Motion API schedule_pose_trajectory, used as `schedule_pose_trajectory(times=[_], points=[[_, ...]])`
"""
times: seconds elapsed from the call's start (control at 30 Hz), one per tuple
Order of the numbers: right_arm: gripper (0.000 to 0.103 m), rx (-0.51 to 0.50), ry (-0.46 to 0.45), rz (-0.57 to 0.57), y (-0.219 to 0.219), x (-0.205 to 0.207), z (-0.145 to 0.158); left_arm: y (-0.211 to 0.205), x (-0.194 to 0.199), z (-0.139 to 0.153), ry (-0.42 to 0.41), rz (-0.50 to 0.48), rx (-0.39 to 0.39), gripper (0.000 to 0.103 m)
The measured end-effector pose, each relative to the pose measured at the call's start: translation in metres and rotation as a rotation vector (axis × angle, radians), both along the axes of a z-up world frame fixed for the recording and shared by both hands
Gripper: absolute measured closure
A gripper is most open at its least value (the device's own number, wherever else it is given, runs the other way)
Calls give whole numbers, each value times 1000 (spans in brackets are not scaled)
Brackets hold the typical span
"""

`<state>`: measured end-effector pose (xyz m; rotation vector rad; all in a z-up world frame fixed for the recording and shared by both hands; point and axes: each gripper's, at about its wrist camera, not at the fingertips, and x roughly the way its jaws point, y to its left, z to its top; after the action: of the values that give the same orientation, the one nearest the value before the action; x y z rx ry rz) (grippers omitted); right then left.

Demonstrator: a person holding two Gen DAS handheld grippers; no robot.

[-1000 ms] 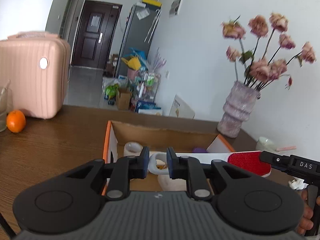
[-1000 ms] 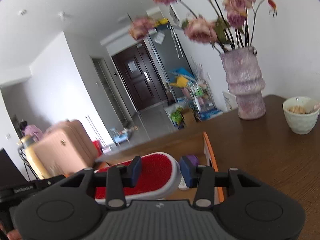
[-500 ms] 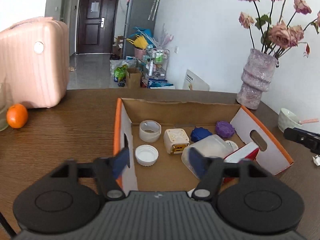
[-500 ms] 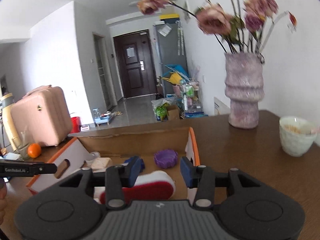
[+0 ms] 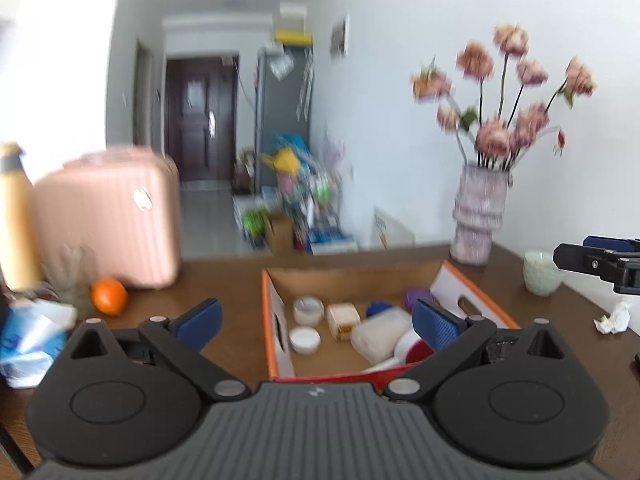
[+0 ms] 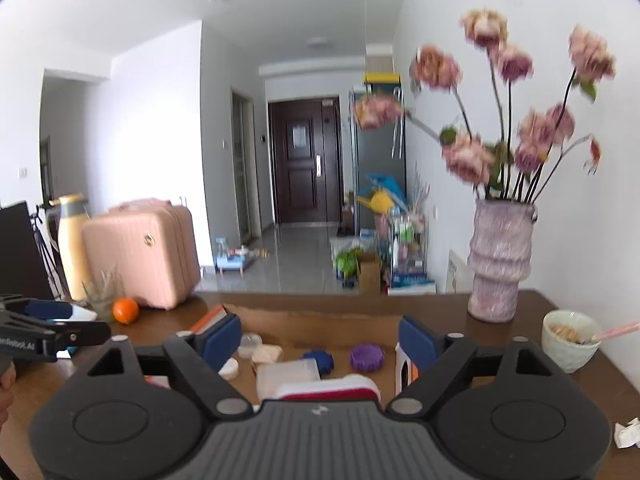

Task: Organize rigid objects
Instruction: 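Lower the lint brush into the box and open the left gripper, then withdraw both grippers from the box toward the green spray bottle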

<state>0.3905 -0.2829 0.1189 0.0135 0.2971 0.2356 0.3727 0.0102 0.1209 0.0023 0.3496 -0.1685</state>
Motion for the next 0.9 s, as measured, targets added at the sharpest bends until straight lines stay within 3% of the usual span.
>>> schedule_pose_trajectory(times=[0.2,0.37,0.73,0.9], points=[[2,47,-157,-5,7,-59,4,9,-71,4,-142,32,3,0],[0,100,-253,-15,10,-100,-12,13,-121,-12,-267,90,29,0],[0,67,-228,-37,14,-159,-31,20,-181,-33,-215,121,-2,0],[0,39,-191,-55,10,-202,-56,25,-236,-68,-198,68,-38,0]])
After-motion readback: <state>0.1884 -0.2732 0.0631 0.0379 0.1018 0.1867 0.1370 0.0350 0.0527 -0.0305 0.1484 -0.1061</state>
